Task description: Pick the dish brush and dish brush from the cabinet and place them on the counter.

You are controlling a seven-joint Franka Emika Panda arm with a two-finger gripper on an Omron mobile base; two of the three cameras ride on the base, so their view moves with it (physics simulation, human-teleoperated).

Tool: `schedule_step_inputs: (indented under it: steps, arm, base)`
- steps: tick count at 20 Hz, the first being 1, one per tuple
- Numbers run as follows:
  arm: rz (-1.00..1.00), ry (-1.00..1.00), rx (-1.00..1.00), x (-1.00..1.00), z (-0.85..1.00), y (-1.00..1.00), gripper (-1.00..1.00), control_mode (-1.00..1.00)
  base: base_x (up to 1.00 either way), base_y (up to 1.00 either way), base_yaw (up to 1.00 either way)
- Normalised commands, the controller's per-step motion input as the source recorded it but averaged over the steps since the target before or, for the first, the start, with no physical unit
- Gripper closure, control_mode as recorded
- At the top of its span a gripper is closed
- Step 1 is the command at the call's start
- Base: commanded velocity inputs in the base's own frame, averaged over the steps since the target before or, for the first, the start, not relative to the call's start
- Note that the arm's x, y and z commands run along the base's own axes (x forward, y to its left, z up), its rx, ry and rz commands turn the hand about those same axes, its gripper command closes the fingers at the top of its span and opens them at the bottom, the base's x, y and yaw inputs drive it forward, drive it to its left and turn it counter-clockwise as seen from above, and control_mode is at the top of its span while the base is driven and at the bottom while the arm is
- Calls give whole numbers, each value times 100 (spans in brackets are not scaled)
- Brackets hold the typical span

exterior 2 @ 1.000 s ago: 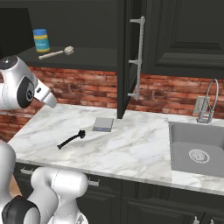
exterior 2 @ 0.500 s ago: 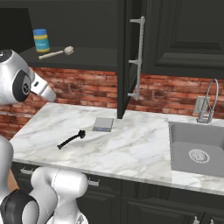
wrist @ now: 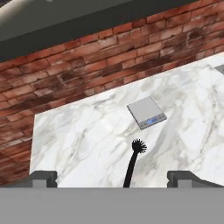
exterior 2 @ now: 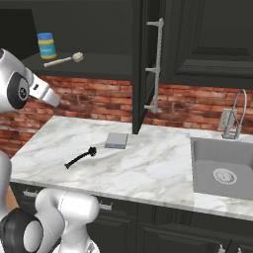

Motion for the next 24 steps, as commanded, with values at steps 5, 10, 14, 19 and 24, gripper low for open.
schedule_step_inputs:
  steps: [5, 10, 14, 19, 24]
  arm:
    - [0, 0, -5, 15, 20, 4, -100, -100]
    - [-2, 11, -3, 24, 12, 10, -100, -100]
    - [-3, 8, -2, 21, 15, 15, -100, -100]
    - [-3, 4, 0, 19, 21, 11, -100, -100]
    - [-3, 3, -1, 22, 12, 5, -100, -100]
  base:
    - [0, 0, 0]
    - [0, 0, 0]
    - [0, 0, 0]
    - [0, 0, 0]
    - [0, 0, 0]
